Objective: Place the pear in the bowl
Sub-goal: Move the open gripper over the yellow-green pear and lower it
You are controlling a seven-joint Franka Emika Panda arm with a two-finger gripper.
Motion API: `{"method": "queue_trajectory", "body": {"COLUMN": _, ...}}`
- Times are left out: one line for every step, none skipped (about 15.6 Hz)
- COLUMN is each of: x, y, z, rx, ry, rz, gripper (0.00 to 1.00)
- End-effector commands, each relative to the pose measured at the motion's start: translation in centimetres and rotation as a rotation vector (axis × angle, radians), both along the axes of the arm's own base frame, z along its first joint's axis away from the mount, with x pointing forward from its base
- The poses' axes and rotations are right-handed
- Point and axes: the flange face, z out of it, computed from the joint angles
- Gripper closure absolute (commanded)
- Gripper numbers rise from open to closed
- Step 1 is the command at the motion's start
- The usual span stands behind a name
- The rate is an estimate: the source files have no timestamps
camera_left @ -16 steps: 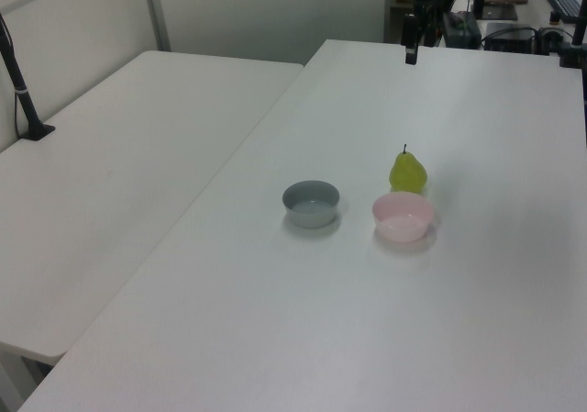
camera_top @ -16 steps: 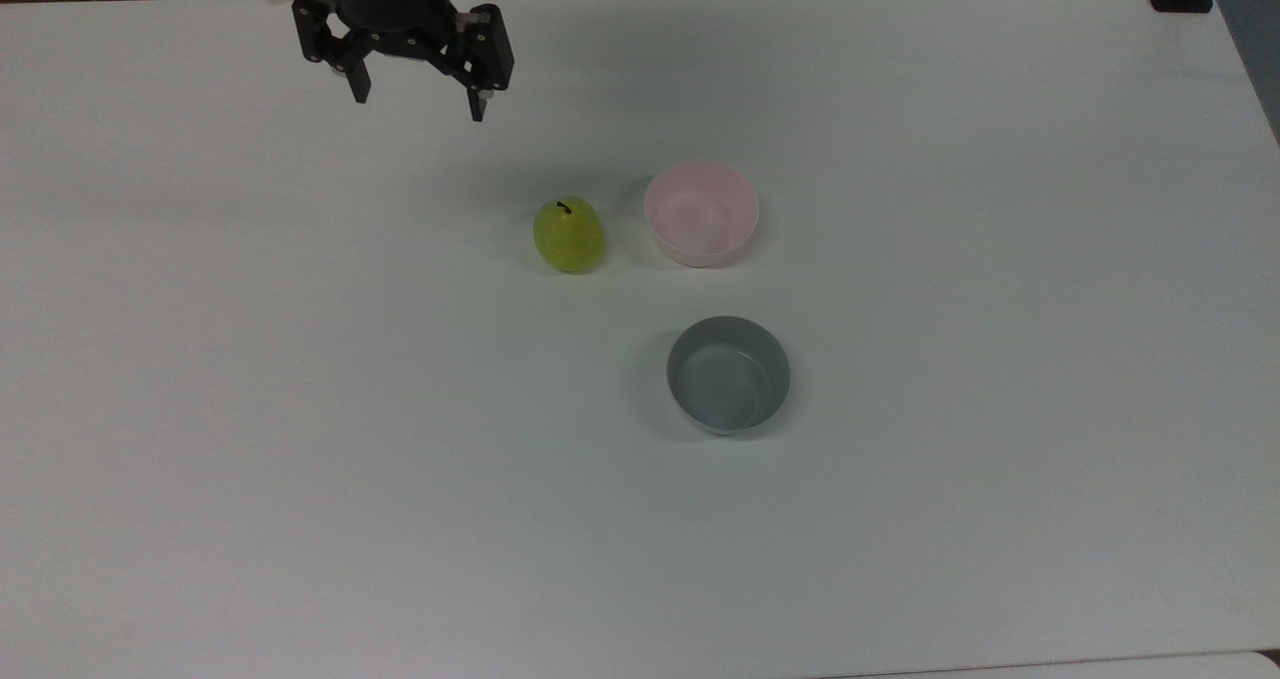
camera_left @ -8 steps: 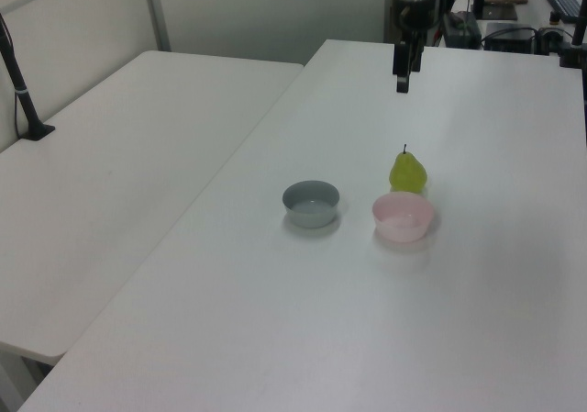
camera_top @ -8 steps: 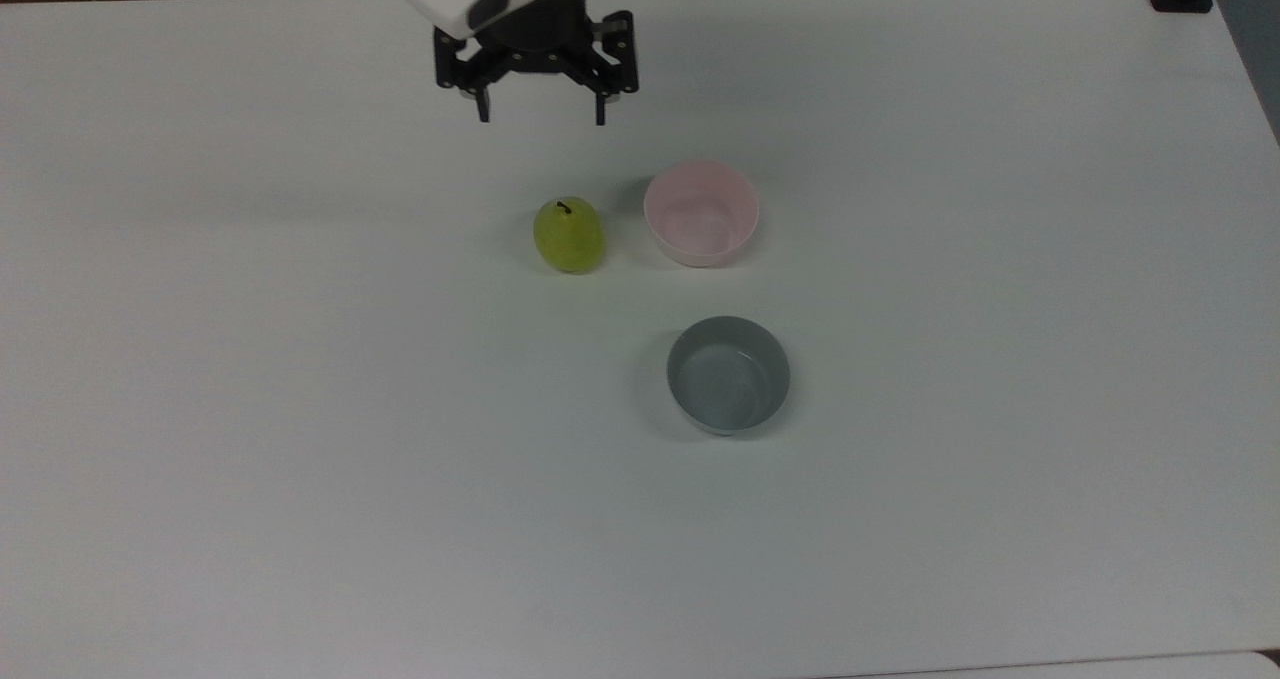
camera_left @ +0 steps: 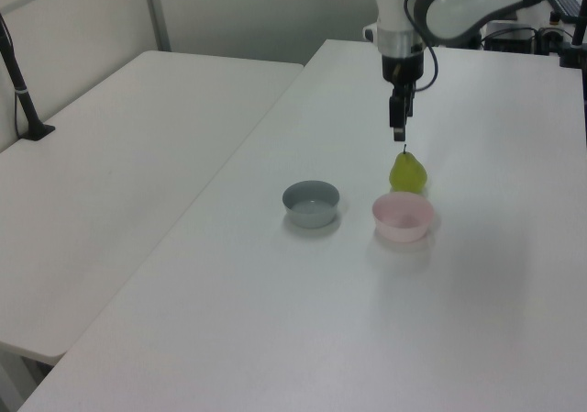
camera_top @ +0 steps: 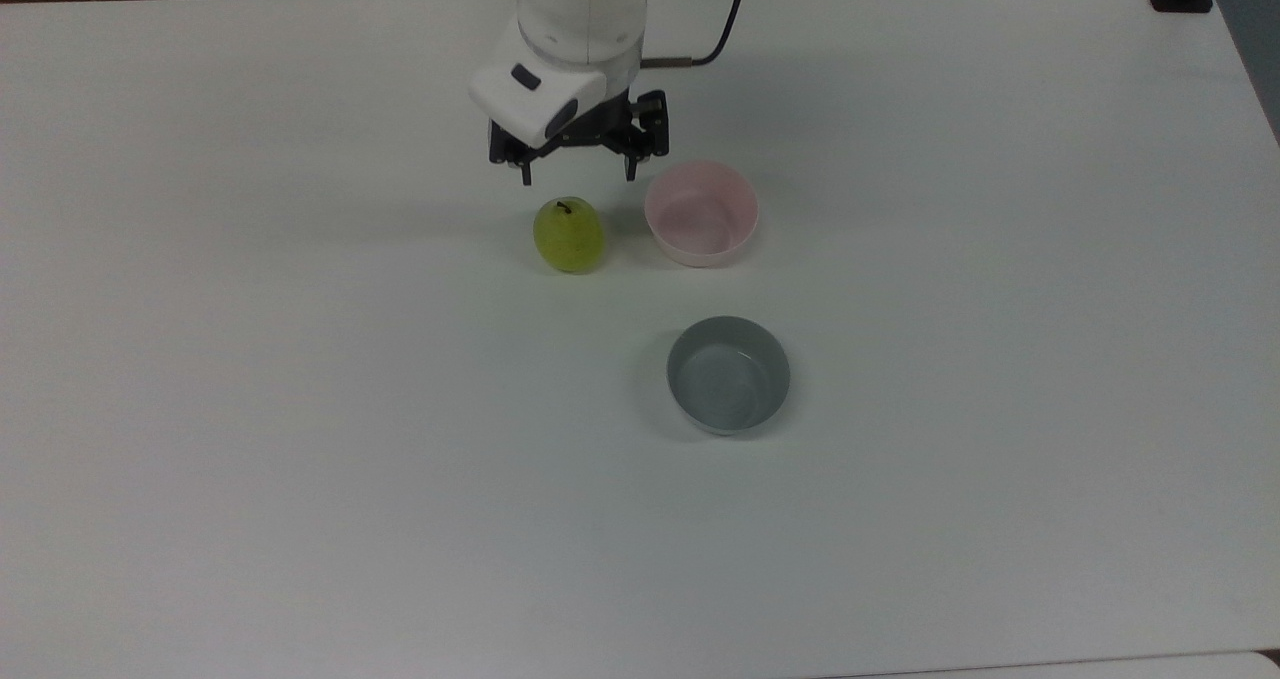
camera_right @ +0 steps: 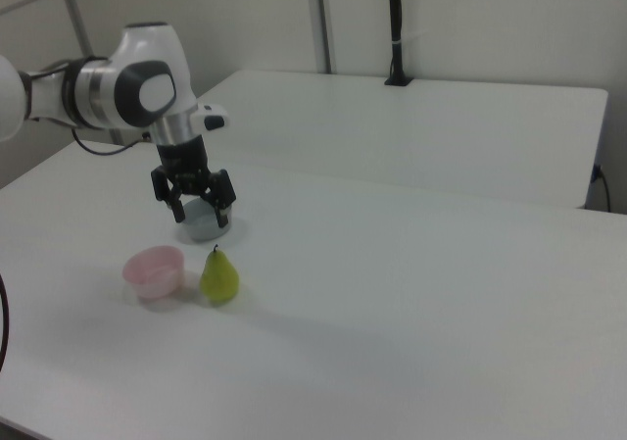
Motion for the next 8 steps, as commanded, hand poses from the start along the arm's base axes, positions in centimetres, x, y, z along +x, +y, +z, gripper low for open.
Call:
{"method": "queue_trajectory", "body": {"x": 0.1, "y": 0.7, "z": -3.8, "rx": -0.04, "ry": 0.027, "rz": 0.069, "gripper": 0.0}}
{"method": "queue_trajectory", "body": {"x": 0.2, "y": 0.7, "z": -4.7, "rx": -0.048, "ry": 0.043, "rz": 0.087, "gripper": 0.0}}
{"method": "queue_trajectory", "body": {"x": 0.2, "y": 0.7, "z": -5.4, "rx": -0.051, "ry": 0.055, "rz": 0.104, "gripper": 0.0}}
{"method": "queue_trajectory", "body": {"x": 0.3, "y": 0.7, "z": -5.6, "rx": -0.052, "ry": 0.059, "rz": 0.118, "gripper": 0.0}}
{"method": "queue_trajectory", "body": {"x": 0.2, "y": 0.7, "z": -6.6, "rx": -0.052, "ry": 0.064, "rz": 0.138, "gripper": 0.0}}
{"method": "queue_trajectory", "body": {"x": 0.2, "y": 0.7, "z": -7.1, "rx": -0.051, "ry": 0.064, "rz": 0.148, "gripper": 0.0}}
{"method": "queue_trajectory", "body": {"x": 0.1, "y": 0.6, "z": -8.4, "rx": -0.052, "ry": 0.067, "rz": 0.164, "gripper": 0.0}}
{"method": "queue_trajectory", "body": {"x": 0.2, "y": 0.6, "z": -9.0, "rx": -0.053, "ry": 0.069, "rz": 0.175, "gripper": 0.0}}
